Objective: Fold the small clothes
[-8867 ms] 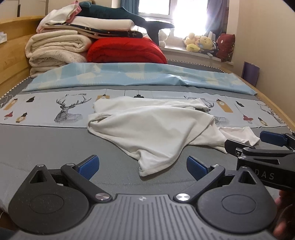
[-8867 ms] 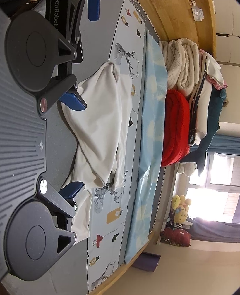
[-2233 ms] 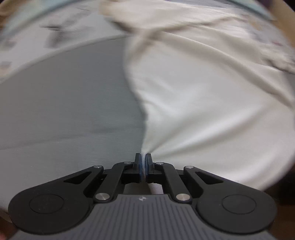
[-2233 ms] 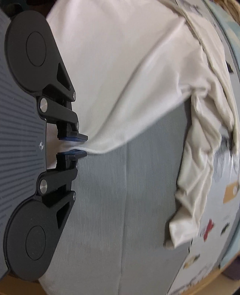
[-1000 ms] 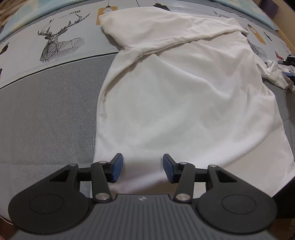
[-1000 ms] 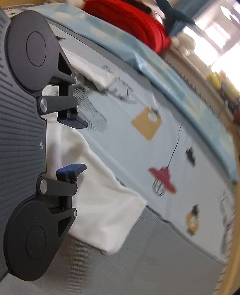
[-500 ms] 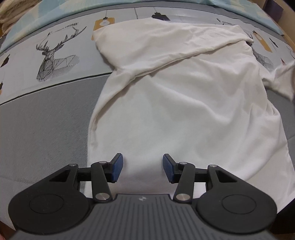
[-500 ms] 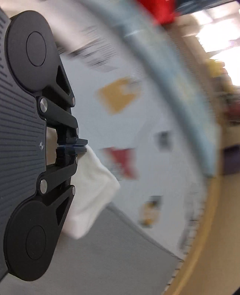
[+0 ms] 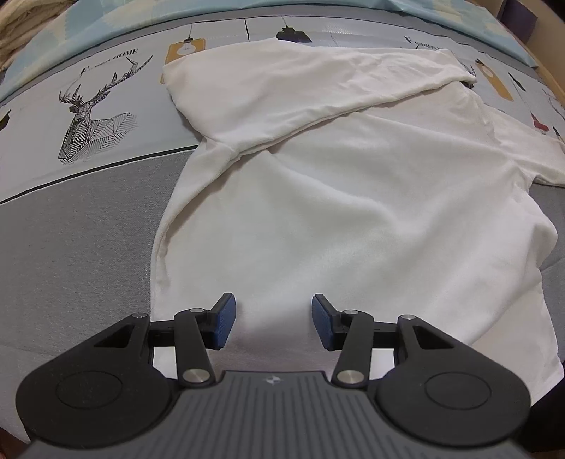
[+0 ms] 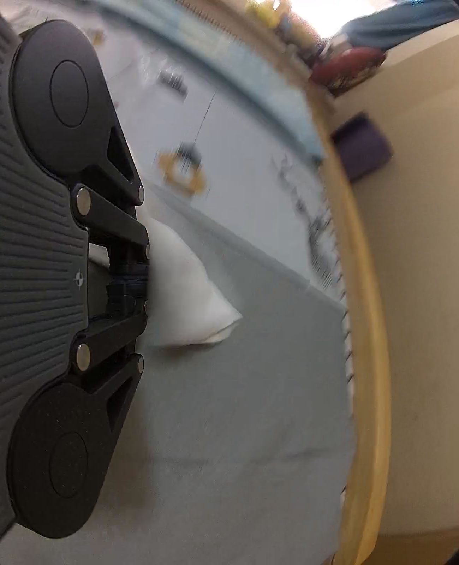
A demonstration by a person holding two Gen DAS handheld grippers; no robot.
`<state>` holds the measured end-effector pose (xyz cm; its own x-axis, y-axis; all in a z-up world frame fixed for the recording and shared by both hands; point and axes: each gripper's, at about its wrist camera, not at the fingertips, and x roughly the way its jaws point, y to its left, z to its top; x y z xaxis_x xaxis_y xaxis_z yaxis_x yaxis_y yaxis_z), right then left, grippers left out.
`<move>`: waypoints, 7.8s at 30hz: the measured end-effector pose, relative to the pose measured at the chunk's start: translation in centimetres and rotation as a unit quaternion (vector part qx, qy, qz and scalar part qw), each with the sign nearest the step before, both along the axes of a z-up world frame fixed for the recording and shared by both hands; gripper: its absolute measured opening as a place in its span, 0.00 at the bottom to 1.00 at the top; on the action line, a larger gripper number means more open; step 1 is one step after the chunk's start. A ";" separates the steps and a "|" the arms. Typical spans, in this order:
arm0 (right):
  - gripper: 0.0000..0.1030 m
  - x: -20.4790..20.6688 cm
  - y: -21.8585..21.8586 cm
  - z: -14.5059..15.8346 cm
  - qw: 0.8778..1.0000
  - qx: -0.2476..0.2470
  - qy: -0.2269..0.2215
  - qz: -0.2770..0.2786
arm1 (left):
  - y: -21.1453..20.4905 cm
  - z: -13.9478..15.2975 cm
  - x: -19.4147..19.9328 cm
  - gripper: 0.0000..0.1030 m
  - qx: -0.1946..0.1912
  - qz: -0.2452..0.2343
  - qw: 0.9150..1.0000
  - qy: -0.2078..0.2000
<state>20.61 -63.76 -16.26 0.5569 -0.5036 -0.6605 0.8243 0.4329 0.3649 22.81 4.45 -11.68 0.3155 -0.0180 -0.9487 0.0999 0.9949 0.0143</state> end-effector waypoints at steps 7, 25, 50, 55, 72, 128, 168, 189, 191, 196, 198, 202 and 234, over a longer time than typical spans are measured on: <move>0.00 -0.5 -0.7 1.4 0.998 -0.053 -0.007 -0.017 | 0.5 0.0 0.1 0.51 -0.010 -0.004 1.000 0.000; 0.06 -3.4 -2.7 3.0 0.993 -0.002 -0.112 -0.024 | 0.3 0.1 0.2 0.51 -0.020 -0.011 1.000 -0.005; 0.22 1.2 3.8 8.9 0.997 -0.043 -0.014 0.063 | 1.9 1.8 0.0 0.51 -0.044 0.013 0.998 -0.035; 0.43 2.8 13.2 10.7 0.960 0.033 -0.023 0.277 | 3.7 2.8 -0.9 0.51 -0.053 0.031 0.997 -0.048; 0.46 -6.0 32.1 0.9 0.861 0.091 0.096 0.491 | 10.2 4.3 -7.1 0.51 -0.049 0.034 0.997 -0.053; 0.45 -8.2 35.3 10.6 0.802 -0.103 0.170 0.564 | 3.2 3.4 -8.9 0.45 -0.088 -0.015 0.993 -0.083; 0.04 0.6 17.9 11.4 0.968 0.100 0.019 0.231 | -34.2 -2.8 20.3 0.53 0.019 -0.153 0.969 -0.191; 0.06 5.0 26.8 10.3 0.938 0.082 0.056 0.332 | -1.1 8.5 13.0 0.00 -0.072 0.063 0.959 -0.265; 0.06 5.5 28.2 9.7 0.931 0.079 0.070 0.349 | 3.3 8.0 10.9 0.00 -0.074 0.105 0.958 -0.256; 0.06 6.2 30.0 8.0 0.917 0.091 0.098 0.376 | 5.7 4.4 8.4 0.00 -0.101 0.102 0.969 -0.202; 0.06 6.3 29.9 6.9 0.913 0.107 0.107 0.379 | 3.4 3.5 8.9 0.06 -0.117 0.052 0.973 -0.193; 0.06 6.1 29.1 4.4 0.914 0.145 0.137 0.352 | -2.7 1.2 9.5 0.33 -0.074 -0.083 0.975 -0.193; 0.06 7.8 31.7 2.3 0.898 0.075 0.223 0.371 | 20.7 -0.4 6.4 0.38 0.017 0.341 0.938 -0.061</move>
<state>28.39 -32.07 -14.01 0.3652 0.0110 -0.9309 0.4075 0.8972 0.1704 29.21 25.12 -12.06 0.3489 0.2572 -0.9012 -0.5631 0.8262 0.0178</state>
